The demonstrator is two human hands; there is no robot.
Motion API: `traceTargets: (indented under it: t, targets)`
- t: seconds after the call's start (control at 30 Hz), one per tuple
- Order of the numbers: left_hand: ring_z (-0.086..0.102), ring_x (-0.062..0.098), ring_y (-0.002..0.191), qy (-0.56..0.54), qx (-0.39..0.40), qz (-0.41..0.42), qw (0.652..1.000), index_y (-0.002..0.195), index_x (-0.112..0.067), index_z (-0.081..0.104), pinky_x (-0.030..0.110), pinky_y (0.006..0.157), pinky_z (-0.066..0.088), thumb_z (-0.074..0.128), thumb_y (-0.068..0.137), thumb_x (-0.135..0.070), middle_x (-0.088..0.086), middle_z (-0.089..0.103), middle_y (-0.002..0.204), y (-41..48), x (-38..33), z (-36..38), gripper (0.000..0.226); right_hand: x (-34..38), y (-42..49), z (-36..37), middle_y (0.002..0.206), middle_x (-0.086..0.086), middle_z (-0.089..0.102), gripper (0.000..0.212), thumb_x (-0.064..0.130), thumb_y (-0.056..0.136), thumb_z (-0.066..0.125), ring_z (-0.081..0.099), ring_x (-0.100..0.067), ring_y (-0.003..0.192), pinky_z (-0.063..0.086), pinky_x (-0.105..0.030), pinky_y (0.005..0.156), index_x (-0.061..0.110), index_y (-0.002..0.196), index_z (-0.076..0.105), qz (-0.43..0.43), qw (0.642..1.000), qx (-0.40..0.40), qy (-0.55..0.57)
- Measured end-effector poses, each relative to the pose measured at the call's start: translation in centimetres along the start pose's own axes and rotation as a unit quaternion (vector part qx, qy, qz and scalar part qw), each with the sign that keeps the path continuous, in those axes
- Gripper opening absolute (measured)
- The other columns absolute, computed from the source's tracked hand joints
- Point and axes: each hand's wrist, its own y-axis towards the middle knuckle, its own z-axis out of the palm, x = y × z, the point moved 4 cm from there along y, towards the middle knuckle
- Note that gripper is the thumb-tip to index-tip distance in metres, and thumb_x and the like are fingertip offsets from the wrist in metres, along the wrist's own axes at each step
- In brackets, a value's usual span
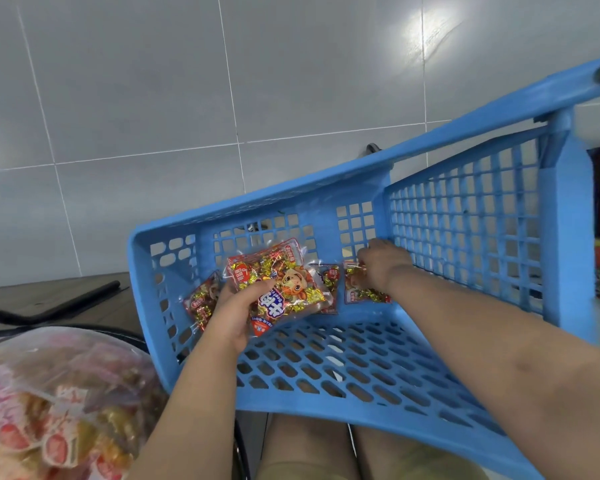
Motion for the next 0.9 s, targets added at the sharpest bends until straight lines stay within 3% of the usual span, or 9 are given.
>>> traceTargets:
  t: [0.17,0.27,0.4,0.47,0.53,0.63,0.7,0.77,0.9]
  targets:
    - [0.073,0.025,0.084,-0.051,-0.016,0.039,0.998,0.113,-0.025,0.055,0.034,0.058,0.059,0.077,0.059,-0.018,0.006,0.075,0.097,-4.5,0.0,-0.6,0.059,0.2,-3.9,-0.9,0.107,-0.006,0.059,0.024,0.023,0.089,0.055,0.055,-0.024,0.087,0.039,-0.029,0.067,0.016,0.110,0.046,0.001,0.996,-0.055,0.065]
    - [0.072,0.025,0.086,-0.099,-0.026,0.093,0.990,0.117,-0.023,0.055,0.038,0.062,0.061,0.070,0.067,-0.013,0.007,0.073,0.101,-8.6,-0.7,-1.4,0.053,0.8,-6.8,-2.8,0.089,-0.001,0.056,0.031,0.042,0.089,0.057,0.049,-0.022,0.074,0.036,-0.030,0.057,0.018,0.099,0.040,0.008,0.987,-0.084,0.138]
    - [0.073,0.020,0.075,-0.177,-0.044,0.135,0.974,0.111,-0.015,0.058,0.037,0.059,0.061,0.059,0.082,-0.005,0.005,0.075,0.087,-15.0,-1.2,-3.5,0.031,2.6,-10.7,-6.2,0.096,-0.007,0.058,0.039,0.045,0.087,0.060,0.053,-0.024,0.082,0.035,-0.030,0.057,0.015,0.102,0.041,-0.020,0.958,-0.122,0.259]
    - [0.073,0.019,0.067,-0.208,-0.047,0.148,0.966,0.108,-0.009,0.060,0.032,0.052,0.058,0.061,0.074,-0.010,0.006,0.075,0.079,-18.5,-1.3,-4.6,0.034,3.9,-12.6,-8.0,0.107,-0.009,0.059,0.051,0.044,0.085,0.063,0.057,-0.027,0.096,0.042,-0.029,0.067,0.010,0.118,0.045,-0.031,0.935,-0.124,0.331]
    - [0.071,0.018,0.060,-0.230,-0.061,0.168,0.957,0.113,-0.006,0.057,0.030,0.046,0.055,0.061,0.071,-0.016,0.004,0.074,0.073,-21.7,-1.1,-6.0,0.043,5.5,-14.6,-9.7,0.112,-0.011,0.062,0.053,0.041,0.082,0.069,0.058,-0.024,0.097,0.043,-0.030,0.077,0.010,0.120,0.051,-0.040,0.902,-0.121,0.412]
    - [0.070,0.017,0.057,-0.293,-0.094,0.199,0.930,0.115,-0.006,0.055,0.029,0.044,0.054,0.056,0.085,-0.015,0.004,0.073,0.071,-26.1,0.2,-8.8,0.030,8.6,-17.8,-11.7,0.110,-0.012,0.065,0.033,0.023,0.079,0.075,0.060,-0.026,0.098,0.047,-0.032,0.081,0.015,0.107,0.060,-0.074,0.832,-0.061,0.546]
    - [0.071,0.020,0.059,-0.335,-0.094,0.227,0.910,0.103,-0.005,0.060,0.032,0.044,0.055,0.054,0.087,-0.015,0.006,0.074,0.072,-29.0,1.4,-10.6,0.019,11.3,-20.3,-12.3,0.115,-0.016,0.064,0.044,0.009,0.077,0.074,0.059,-0.032,0.106,0.048,-0.046,0.092,0.011,0.117,0.056,-0.097,0.787,0.022,0.609]
    - [0.072,0.023,0.061,-0.360,-0.090,0.248,0.895,0.096,-0.008,0.064,0.036,0.044,0.056,0.057,0.080,-0.020,0.007,0.075,0.075,-31.8,2.9,-12.3,0.022,14.1,-22.6,-12.9,0.116,-0.020,0.063,0.048,-0.001,0.078,0.068,0.060,-0.033,0.101,0.047,-0.050,0.093,0.005,0.123,0.052,-0.134,0.774,0.078,0.614]
    - [0.073,0.027,0.078,-0.418,-0.126,0.325,0.839,0.096,-0.006,0.071,0.043,0.057,0.060,0.053,0.084,-0.016,0.012,0.075,0.090,-36.9,7.0,-17.0,0.023,20.9,-27.8,-13.3,0.091,-0.005,0.070,0.026,-0.001,0.081,0.064,0.069,-0.014,0.074,0.056,-0.026,0.063,0.014,0.103,0.061,-0.211,0.787,0.124,0.566]
